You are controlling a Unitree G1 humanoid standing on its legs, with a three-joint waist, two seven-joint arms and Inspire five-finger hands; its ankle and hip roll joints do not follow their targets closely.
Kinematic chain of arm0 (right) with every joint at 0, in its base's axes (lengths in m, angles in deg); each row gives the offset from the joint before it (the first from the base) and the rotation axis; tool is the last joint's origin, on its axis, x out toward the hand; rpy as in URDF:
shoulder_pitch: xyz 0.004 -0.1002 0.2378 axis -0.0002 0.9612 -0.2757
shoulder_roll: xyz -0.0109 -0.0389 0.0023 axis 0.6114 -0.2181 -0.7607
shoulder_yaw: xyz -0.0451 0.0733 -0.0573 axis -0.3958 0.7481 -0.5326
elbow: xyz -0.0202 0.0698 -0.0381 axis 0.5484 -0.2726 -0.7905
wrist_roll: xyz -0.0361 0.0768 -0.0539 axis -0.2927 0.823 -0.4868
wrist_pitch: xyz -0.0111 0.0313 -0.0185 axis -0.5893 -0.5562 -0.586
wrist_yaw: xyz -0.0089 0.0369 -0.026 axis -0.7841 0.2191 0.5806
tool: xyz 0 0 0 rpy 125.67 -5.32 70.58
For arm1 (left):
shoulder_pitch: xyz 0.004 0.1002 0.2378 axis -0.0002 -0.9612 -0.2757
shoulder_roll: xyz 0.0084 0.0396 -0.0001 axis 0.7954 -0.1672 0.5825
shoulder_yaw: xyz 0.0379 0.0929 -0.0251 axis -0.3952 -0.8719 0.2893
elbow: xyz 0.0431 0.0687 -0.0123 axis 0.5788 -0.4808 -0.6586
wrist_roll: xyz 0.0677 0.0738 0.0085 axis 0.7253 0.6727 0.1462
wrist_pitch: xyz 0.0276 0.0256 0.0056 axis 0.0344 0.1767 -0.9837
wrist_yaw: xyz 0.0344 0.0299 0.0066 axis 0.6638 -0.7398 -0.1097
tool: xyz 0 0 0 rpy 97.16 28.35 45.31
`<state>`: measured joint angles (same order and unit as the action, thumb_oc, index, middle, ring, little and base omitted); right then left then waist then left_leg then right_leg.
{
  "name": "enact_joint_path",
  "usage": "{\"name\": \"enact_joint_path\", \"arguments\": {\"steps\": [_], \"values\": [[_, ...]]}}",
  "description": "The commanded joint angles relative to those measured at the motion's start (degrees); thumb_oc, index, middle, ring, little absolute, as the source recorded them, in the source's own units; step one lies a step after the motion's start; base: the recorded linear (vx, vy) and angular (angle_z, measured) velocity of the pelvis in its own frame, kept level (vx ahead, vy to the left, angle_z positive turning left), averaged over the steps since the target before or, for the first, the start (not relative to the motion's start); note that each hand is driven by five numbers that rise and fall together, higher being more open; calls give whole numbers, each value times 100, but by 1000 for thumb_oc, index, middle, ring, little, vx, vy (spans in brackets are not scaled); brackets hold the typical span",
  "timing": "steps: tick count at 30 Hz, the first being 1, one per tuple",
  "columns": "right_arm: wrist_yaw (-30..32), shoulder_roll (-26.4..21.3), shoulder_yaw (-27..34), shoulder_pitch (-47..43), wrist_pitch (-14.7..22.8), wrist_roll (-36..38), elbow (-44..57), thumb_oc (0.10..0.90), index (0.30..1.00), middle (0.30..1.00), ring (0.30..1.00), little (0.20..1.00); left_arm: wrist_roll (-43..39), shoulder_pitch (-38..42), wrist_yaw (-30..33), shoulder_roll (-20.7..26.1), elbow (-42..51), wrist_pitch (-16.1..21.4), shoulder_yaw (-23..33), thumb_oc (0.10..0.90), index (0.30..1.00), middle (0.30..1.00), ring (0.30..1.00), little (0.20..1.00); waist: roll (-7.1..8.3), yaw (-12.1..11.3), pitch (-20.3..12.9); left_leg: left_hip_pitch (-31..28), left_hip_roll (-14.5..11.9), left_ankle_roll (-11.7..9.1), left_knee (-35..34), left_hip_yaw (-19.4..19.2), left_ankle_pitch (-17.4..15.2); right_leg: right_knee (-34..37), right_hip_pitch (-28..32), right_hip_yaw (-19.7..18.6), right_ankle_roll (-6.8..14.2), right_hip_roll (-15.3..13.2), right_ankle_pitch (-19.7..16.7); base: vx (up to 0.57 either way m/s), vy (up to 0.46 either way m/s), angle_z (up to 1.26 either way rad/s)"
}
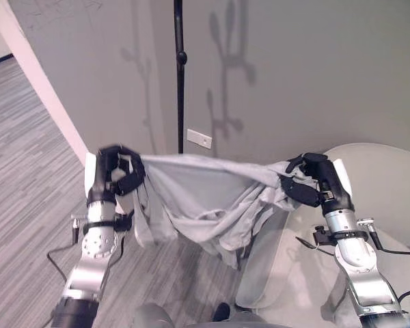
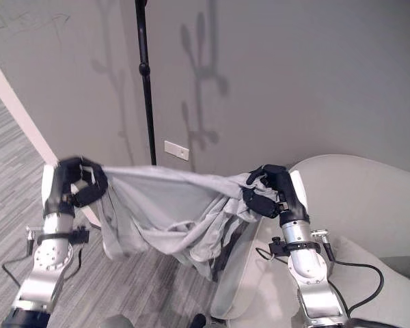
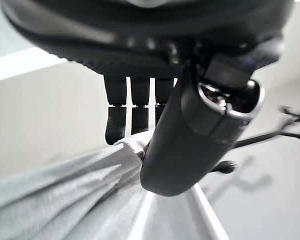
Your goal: Hang the clothes on the sofa on the clothes rack.
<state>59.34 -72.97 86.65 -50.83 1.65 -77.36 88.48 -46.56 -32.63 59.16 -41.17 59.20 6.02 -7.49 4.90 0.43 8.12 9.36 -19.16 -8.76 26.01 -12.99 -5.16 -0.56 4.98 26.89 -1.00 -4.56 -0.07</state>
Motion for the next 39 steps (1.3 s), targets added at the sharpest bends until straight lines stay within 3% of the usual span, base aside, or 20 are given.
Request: {"name": "enact_joint_path", "arguments": {"steps": [1,2,4,5,6,8,14,16,23,24,29,33,39], "values": [[1198,-550,520,-1494,496,-680,-80,400,300,300,300,300,721,860,1083,685,763,699,850,400,300,300,300,300,-27,-397,-254,-269,315,-24,-2022,500,688,545,289,-309,800,-440,160,315,484,-42],[1411,-576,573,-1638,422,-866,-187,400,300,300,300,300,816,968,1205,706,749,689,894,400,300,300,300,300,-75,-453,-262,-237,295,-155,-2379,738,897,528,411,-419,788,-447,218,291,298,-75],[1768,-571,867,-1800,257,-1061,-122,400,300,300,300,300,1022,1330,1348,766,711,529,1026,400,300,300,300,300,-246,-297,-379,-575,316,-162,-2783,632,933,385,516,-464,833,-478,346,265,290,-76],[1830,-568,966,-1872,196,-1115,-59,400,300,300,300,300,1078,1458,1362,833,683,552,983,400,300,300,300,300,-253,-273,-439,-662,387,-156,-2821,594,947,288,514,-501,830,-531,334,349,368,-23],[2118,-663,1089,-2173,118,-1138,-218,400,300,300,300,300,1188,1760,1348,1109,647,608,820,400,300,300,300,300,-195,-283,-612,-823,614,-37,-2861,484,879,65,461,-591,897,-685,310,218,256,-15],[2203,-696,1044,-2462,79,-1067,-325,400,300,300,300,300,1292,1981,1408,1321,481,565,720,400,300,300,300,300,-150,-281,-692,-936,781,126,-2902,363,855,-187,330,-688,946,-807,249,163,237,-42],[2388,-1094,879,-3122,-76,-939,-1029,400,300,300,300,300,1529,2573,1575,1626,126,481,483,400,300,300,300,300,-50,-359,-757,-1224,1111,444,-2967,119,650,-718,116,-847,1109,-1063,240,110,177,-13],[2436,-1566,524,-3686,-282,-897,-1755,400,300,300,300,300,1450,3190,1580,1809,-414,305,121,400,300,300,300,300,-10,-353,-837,-1388,1269,579,-2959,7,510,-1030,53,-841,1204,-1183,59,120,177,-17],[2316,-2020,-264,-4681,-341,-505,-2878,400,300,300,300,300,1163,4240,1450,2056,-1794,77,-760,400,300,300,300,300,-37,-350,-828,-1475,1373,682,-2963,-3,443,-1355,-85,-874,1276,-1210,-75,44,76,-6],[2020,-2133,-854,-5048,-407,-509,-3366,400,300,300,300,300,1033,4574,1242,2070,-2533,-90,-1160,400,300,300,300,300,-28,-359,-832,-1507,1415,700,-2962,21,429,-1363,-97,-836,1292,-1210,-126,24,38,-8],[1611,-2101,-1350,-5223,-393,-440,-3666,400,300,300,300,300,1046,4593,1047,2132,-3085,-215,-1387,400,300,300,300,300,-19,-357,-825,-1509,1423,701,-2948,37,419,-1277,-66,-783,1293,-1204,-147,14,7,-3],[799,-1679,-1291,-4253,-273,-623,-2910,400,300,300,300,300,1231,3392,745,1892,-2648,-211,-829,400,300,300,300,300,19,-412,-790,-1530,1434,711,-2946,77,380,-1191,-44,-728,1304,-1213,-173,40,-15,-7],[353,-1450,-1193,-3407,-139,-486,-2519,400,300,300,300,300,1061,2456,596,1482,-2224,-137,-435,400,300,300,300,300,47,-462,-778,-1545,1420,690,-2954,80,365,-1013,13,-620,1297,-1227,-146,1,-21,0]]}}
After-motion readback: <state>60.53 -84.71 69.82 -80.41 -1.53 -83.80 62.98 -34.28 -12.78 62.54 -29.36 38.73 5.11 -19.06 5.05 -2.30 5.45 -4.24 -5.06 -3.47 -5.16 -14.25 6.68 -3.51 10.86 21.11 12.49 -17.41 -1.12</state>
